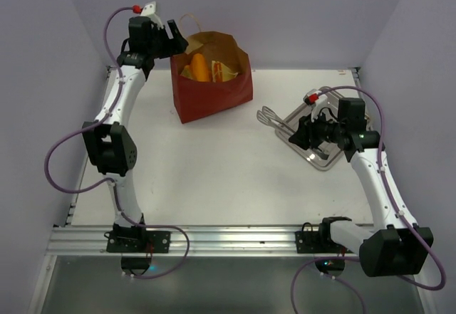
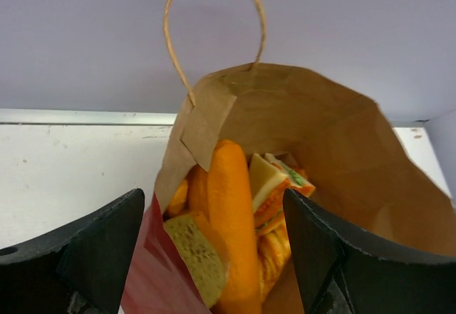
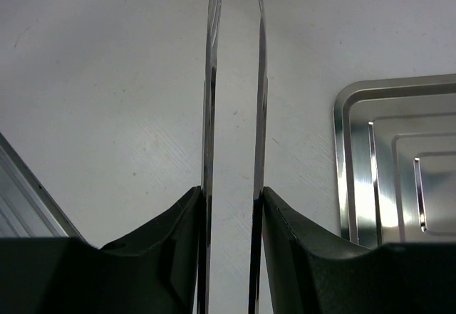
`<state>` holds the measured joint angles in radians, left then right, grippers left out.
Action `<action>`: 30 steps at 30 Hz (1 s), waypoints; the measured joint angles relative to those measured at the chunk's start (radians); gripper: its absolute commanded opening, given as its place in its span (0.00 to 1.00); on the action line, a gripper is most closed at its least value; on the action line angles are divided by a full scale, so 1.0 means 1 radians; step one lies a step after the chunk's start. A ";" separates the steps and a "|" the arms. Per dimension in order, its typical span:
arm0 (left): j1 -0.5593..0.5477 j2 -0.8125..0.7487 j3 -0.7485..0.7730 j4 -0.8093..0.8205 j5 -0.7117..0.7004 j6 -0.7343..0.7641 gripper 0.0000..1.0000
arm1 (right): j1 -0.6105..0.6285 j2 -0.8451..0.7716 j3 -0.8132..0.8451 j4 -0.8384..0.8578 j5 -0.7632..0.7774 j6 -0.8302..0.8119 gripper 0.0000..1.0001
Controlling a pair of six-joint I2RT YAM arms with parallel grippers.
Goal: Take the fake bread out of the paper bag
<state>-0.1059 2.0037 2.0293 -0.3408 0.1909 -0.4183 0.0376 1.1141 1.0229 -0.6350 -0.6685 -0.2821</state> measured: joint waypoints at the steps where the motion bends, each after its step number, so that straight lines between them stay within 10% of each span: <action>1: 0.000 0.028 0.021 -0.009 -0.002 0.009 0.76 | -0.001 0.000 -0.001 0.000 -0.006 0.000 0.40; 15: 0.020 0.165 0.081 -0.007 0.098 0.074 0.53 | -0.014 0.000 -0.001 0.000 -0.058 0.000 0.40; 24: 0.028 0.238 0.146 0.045 0.148 0.070 0.07 | -0.027 0.000 -0.001 -0.001 -0.065 0.000 0.40; 30: 0.029 0.242 0.145 0.055 0.160 0.079 0.00 | -0.027 0.000 -0.001 -0.001 -0.085 0.000 0.40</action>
<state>-0.0769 2.2456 2.1746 -0.2859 0.3511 -0.3389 0.0101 1.1141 1.0222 -0.6357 -0.7536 -0.2825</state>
